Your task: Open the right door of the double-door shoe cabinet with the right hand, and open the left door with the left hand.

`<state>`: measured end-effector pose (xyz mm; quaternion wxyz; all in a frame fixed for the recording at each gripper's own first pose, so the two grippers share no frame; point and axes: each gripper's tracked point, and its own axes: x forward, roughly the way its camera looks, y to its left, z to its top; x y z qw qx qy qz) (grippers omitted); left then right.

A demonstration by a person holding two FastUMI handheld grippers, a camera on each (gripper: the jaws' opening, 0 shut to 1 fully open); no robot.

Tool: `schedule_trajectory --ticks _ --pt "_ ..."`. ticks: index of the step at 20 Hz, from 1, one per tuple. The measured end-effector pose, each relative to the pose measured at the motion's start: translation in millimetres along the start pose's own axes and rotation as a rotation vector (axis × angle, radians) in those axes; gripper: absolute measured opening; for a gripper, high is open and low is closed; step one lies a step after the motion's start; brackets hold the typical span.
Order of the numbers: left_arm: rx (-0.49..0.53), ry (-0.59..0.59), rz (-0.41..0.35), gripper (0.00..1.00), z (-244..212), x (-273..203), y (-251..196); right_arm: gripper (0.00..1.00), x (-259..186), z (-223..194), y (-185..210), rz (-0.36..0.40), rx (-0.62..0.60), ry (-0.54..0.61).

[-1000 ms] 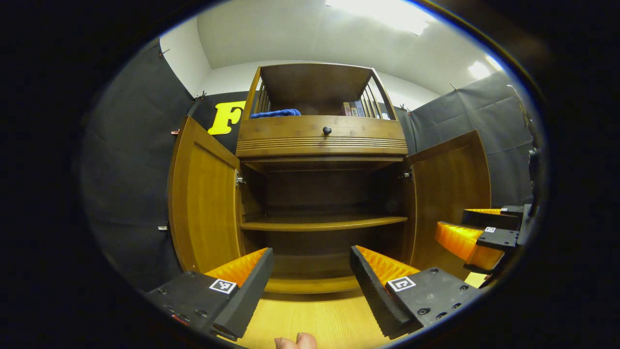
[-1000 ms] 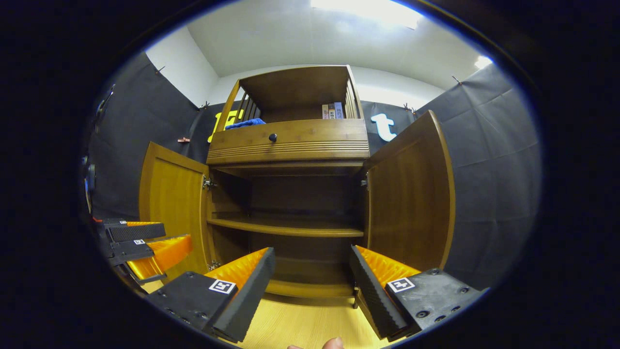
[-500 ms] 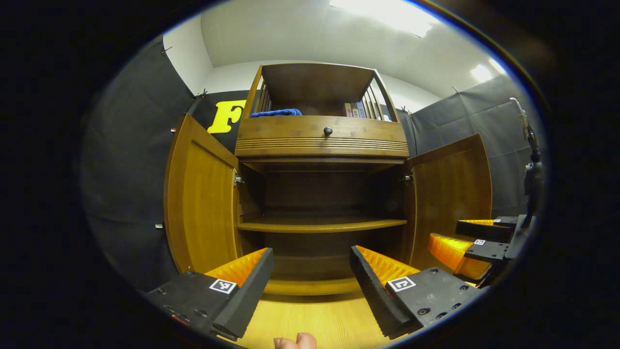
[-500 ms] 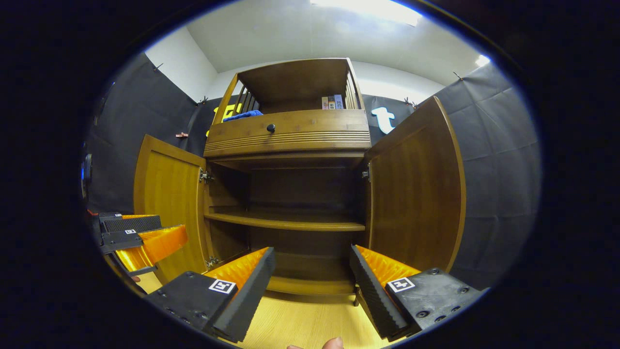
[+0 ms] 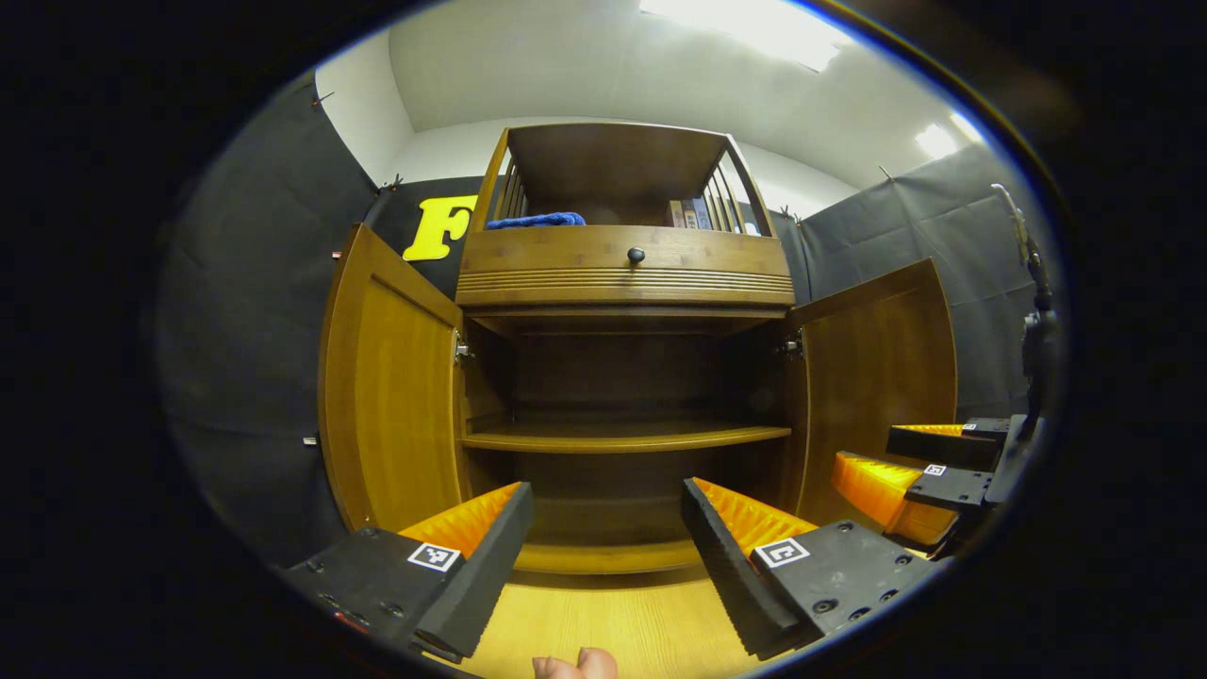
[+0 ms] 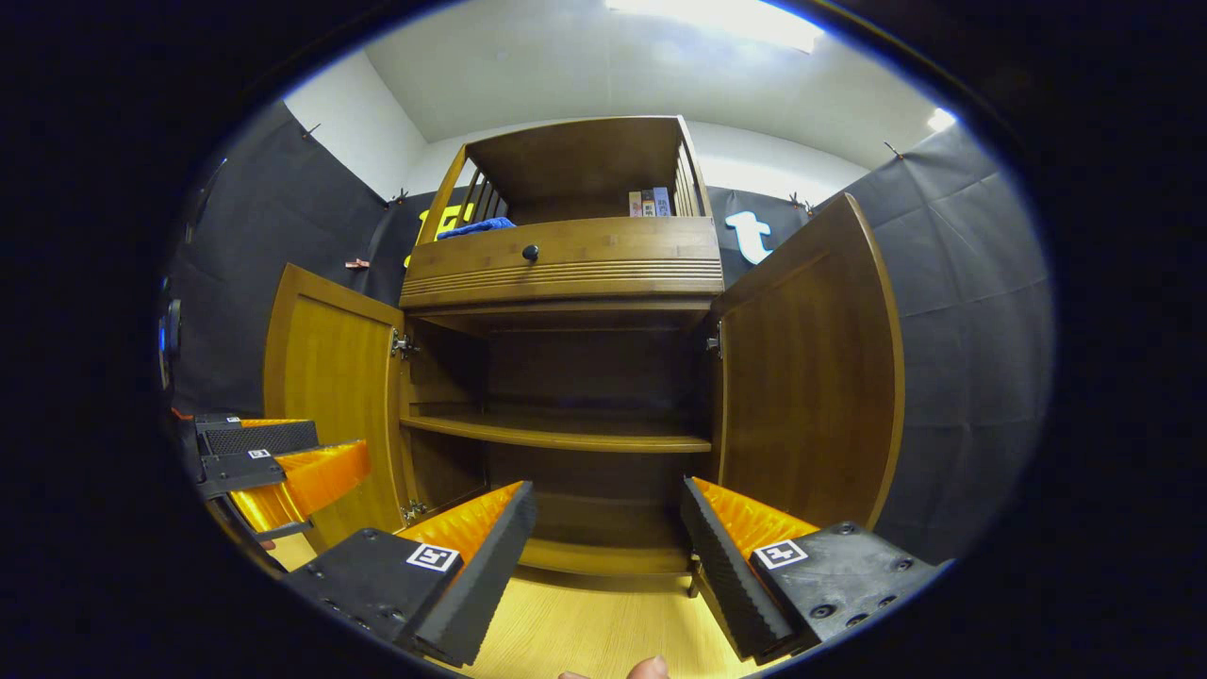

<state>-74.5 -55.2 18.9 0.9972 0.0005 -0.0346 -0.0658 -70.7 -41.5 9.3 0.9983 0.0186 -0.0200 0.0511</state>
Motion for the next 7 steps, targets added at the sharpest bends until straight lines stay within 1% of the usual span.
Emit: schedule_trajectory --ticks 3,5,6,7 --pt "-0.001 -0.002 -0.003 0.97 1.3 -2.4 -0.9 0.98 -1.9 1.4 0.7 0.000 0.001 -0.001" --pt "0.000 -0.001 -0.004 0.97 1.7 -2.3 -1.5 0.99 -1.8 2.2 -0.6 0.000 0.000 -0.003" --pt "-0.001 -0.003 -0.002 0.98 2.3 -2.8 -1.2 0.97 -1.9 1.9 -0.7 0.000 0.001 -0.003" --pt "-0.001 -0.005 0.000 0.98 3.8 -2.3 -0.8 0.97 -2.3 2.7 -0.5 0.002 0.002 -0.004"
